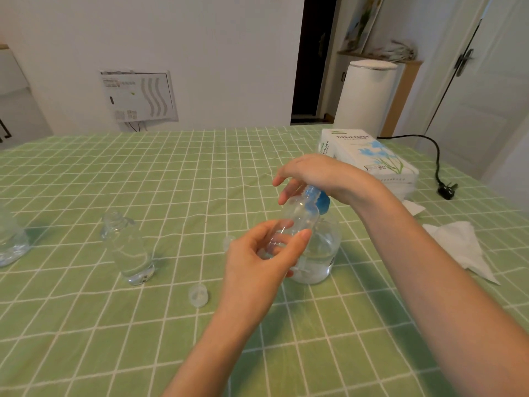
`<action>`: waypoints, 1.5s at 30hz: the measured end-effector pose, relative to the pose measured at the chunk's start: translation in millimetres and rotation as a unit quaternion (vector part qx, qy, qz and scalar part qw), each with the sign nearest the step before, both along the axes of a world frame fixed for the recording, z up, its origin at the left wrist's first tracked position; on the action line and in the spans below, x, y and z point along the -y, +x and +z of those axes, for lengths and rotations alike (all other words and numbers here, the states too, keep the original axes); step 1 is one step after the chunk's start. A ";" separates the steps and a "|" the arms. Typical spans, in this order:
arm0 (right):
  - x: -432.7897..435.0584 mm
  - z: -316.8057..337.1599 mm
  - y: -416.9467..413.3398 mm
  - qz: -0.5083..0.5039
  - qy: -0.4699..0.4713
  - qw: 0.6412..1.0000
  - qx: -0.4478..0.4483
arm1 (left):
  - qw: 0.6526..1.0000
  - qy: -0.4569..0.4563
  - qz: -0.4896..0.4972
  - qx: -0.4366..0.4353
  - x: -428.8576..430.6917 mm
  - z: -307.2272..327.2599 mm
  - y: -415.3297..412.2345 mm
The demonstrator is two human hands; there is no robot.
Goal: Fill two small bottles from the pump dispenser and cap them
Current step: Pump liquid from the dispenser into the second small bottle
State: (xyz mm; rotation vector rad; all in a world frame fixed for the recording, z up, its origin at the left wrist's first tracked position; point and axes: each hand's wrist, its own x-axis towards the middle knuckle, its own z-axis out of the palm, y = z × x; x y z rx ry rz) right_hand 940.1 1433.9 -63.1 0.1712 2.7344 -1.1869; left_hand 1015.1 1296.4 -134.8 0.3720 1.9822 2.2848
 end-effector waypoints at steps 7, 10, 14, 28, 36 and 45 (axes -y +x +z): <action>-0.4 -5.2 -3.2 0.004 0.041 0.999 -0.022 | 1.000 -0.010 0.003 0.004 0.5 -1.0 -0.4; -0.7 -0.3 -2.8 -0.010 0.038 0.999 -0.029 | 1.000 -0.004 -0.002 -0.004 0.3 1.6 -1.0; -2.0 5.7 -2.9 -0.014 0.049 0.998 -0.047 | 1.000 -0.004 -0.001 -0.006 0.6 4.1 -0.7; -1.3 3.7 -18.0 -0.030 0.074 0.996 -0.028 | 1.000 -0.006 0.000 -0.009 1.1 5.3 -0.1; -2.4 1.1 -21.2 -0.036 0.082 0.996 0.028 | 1.000 -0.018 0.005 -0.008 0.4 4.3 -0.8; -5.5 -2.8 -22.8 -0.033 0.087 0.995 0.022 | 0.998 -0.058 -0.012 -0.024 6.8 7.8 -7.3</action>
